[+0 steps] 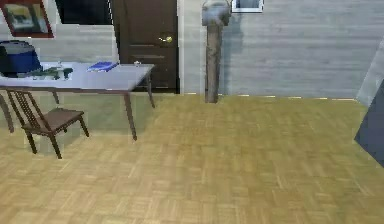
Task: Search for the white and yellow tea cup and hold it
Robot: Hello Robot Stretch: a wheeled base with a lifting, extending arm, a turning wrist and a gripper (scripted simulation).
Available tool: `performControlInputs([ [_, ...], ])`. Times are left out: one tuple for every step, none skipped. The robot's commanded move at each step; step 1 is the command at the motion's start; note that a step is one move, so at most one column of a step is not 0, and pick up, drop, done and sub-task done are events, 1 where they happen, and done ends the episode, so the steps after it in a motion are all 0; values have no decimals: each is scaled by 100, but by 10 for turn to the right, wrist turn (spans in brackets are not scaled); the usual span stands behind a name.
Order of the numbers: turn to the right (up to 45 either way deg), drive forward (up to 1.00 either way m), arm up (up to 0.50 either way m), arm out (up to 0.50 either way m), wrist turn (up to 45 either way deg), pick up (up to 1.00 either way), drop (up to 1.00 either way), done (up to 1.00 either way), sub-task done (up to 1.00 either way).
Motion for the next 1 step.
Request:
performControlInputs([
  [0, 100, 0, 0, 0, 0, 0, 0, 0],
])
